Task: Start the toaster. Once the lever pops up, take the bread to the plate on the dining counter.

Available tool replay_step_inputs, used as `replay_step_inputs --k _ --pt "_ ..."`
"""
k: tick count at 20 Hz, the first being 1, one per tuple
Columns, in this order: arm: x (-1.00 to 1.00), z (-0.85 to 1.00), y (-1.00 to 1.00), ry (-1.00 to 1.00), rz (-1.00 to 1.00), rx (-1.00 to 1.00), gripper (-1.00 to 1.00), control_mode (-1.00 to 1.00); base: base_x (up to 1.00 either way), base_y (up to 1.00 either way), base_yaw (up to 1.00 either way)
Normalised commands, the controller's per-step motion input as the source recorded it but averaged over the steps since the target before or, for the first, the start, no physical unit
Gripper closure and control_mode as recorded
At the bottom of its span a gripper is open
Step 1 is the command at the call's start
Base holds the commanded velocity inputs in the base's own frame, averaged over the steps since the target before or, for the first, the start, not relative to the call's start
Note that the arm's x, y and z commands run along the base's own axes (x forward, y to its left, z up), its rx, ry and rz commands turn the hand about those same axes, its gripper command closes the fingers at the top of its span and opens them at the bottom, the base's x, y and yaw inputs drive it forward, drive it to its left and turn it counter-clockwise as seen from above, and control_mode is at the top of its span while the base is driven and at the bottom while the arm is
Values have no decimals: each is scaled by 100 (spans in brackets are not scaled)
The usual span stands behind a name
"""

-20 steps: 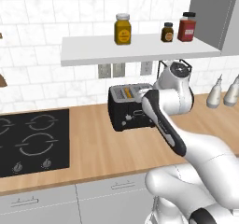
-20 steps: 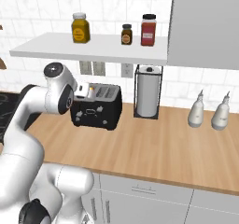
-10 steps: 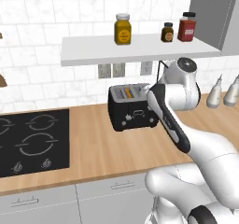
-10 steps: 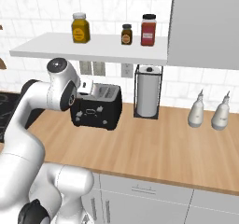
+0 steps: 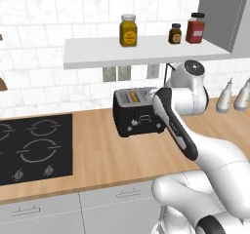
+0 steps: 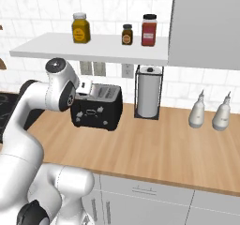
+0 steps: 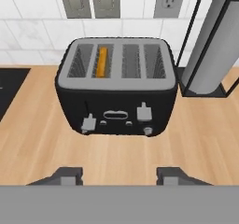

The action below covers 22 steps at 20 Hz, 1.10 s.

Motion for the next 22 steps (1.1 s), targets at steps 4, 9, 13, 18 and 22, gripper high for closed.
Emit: replay_step_inputs --k 4,9,13,18,22 --pt "0 0 6 0 0 0 -100 -100 0 0 0" --pt "0 0 21 0 0 0 -100 -100 0 0 0" --pt "0 0 32 0 0 0 -100 -100 0 0 0" --pt "0 0 23 0 0 0 -100 -100 0 0 0" --pt "0 0 0 0 0 0 -100 -100 0 0 0"
